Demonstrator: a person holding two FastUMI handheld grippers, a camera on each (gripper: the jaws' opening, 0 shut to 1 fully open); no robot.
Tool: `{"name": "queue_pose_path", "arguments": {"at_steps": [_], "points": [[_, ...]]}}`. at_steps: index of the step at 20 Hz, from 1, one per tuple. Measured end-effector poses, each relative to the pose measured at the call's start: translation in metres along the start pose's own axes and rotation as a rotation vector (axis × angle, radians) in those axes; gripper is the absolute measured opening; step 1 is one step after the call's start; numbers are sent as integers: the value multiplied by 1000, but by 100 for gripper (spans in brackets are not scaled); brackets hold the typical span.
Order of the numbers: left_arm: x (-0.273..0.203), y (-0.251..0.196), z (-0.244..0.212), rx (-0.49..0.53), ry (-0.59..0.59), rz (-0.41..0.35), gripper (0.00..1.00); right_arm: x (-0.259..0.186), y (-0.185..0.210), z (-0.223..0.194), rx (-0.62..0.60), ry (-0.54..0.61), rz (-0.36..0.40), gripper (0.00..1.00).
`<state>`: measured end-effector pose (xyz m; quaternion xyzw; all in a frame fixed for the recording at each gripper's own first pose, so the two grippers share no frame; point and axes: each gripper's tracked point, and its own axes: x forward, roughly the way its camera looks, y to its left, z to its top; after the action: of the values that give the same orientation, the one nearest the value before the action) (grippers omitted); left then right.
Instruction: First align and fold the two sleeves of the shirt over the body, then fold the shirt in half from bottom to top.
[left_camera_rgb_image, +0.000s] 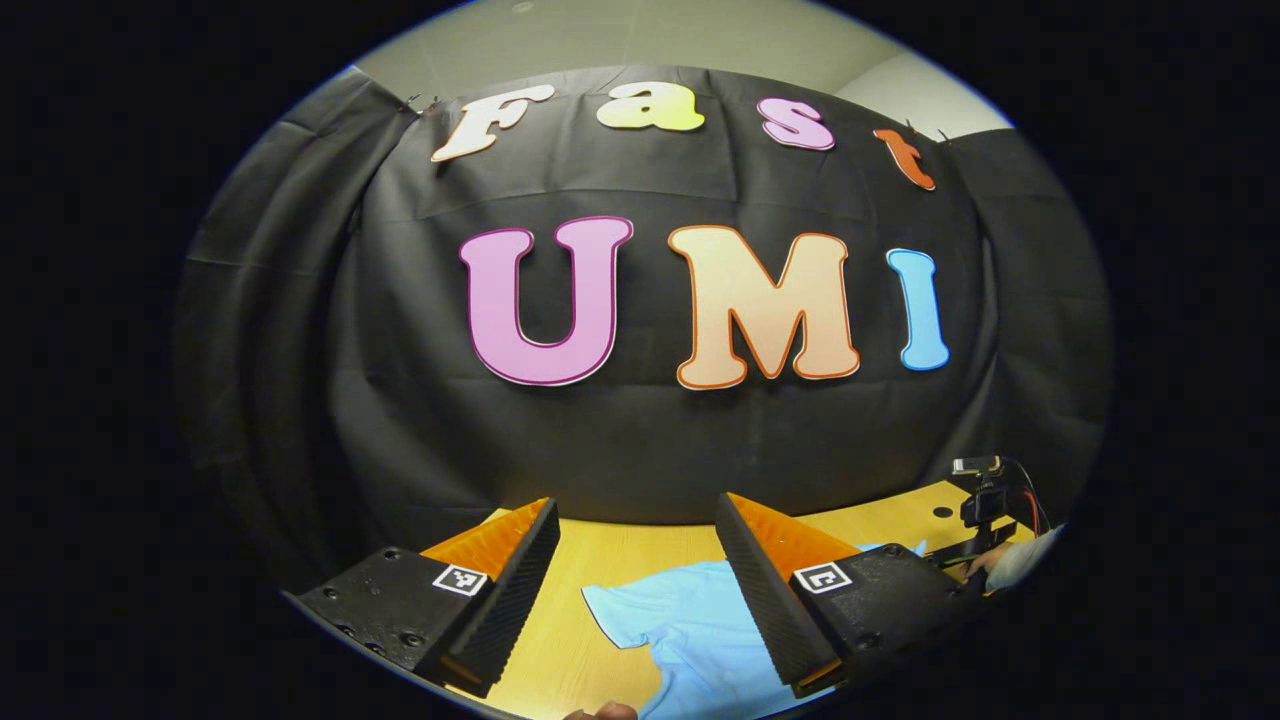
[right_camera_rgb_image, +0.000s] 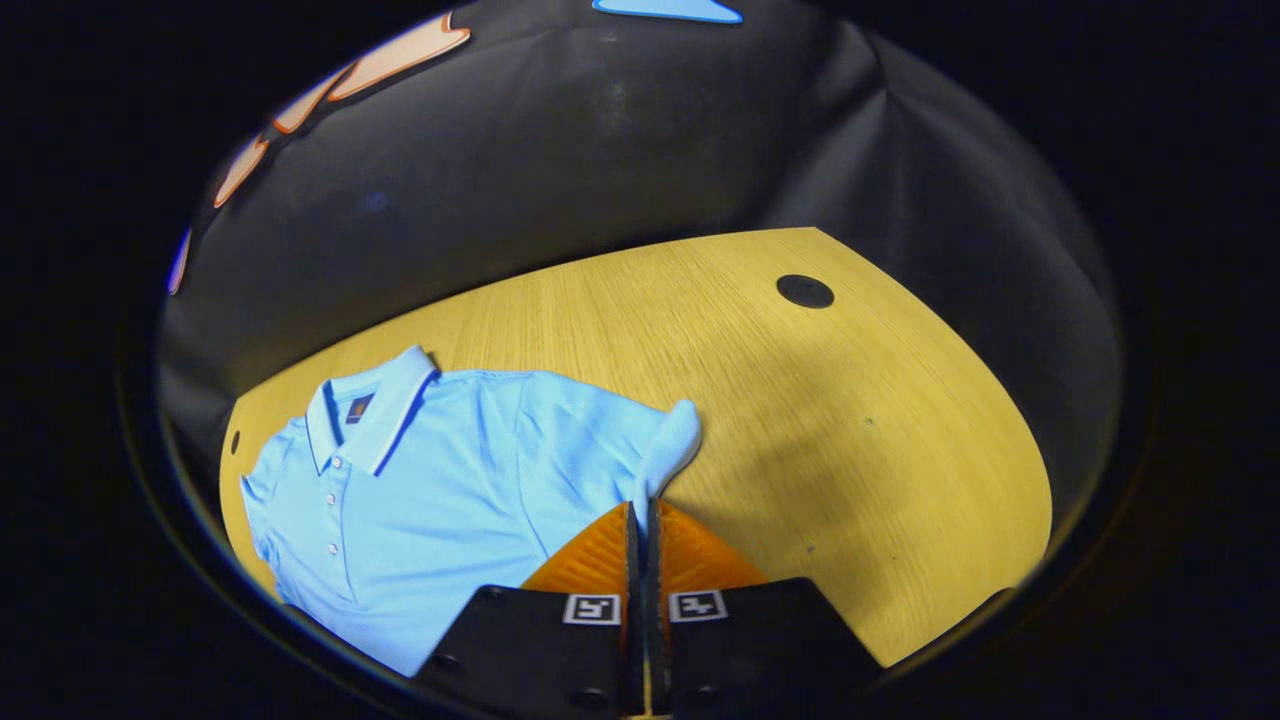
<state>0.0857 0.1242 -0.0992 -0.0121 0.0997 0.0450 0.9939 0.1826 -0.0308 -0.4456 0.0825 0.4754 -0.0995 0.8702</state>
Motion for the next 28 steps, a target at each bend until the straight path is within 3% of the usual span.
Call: {"name": "queue_pose_path", "arguments": {"at_steps": [4,10,16,19,20,21,23,24,28], "points": [[1,6,-6,-20,14,10,95,-24,44,29,28,-86,118,0],[4,13,-23,-51,53,24,95,-35,130,11,109,-50,319,3],[10,37,-56,-78,127,62,95,-23,173,-20,117,13,368,0],[26,47,-76,-100,158,77,96,-34,171,-12,85,-20,375,100],[34,48,-85,-100,170,76,95,-40,169,-11,64,-33,377,92],[42,49,-95,-97,183,75,95,-49,166,-7,45,-52,379,92],[62,49,-120,-91,213,69,95,-69,161,0,19,-92,391,92],[74,50,-134,-103,231,67,96,-81,155,1,6,-109,395,97],[116,49,-196,-79,343,78,95,-115,119,3,-36,-155,364,97]]}}
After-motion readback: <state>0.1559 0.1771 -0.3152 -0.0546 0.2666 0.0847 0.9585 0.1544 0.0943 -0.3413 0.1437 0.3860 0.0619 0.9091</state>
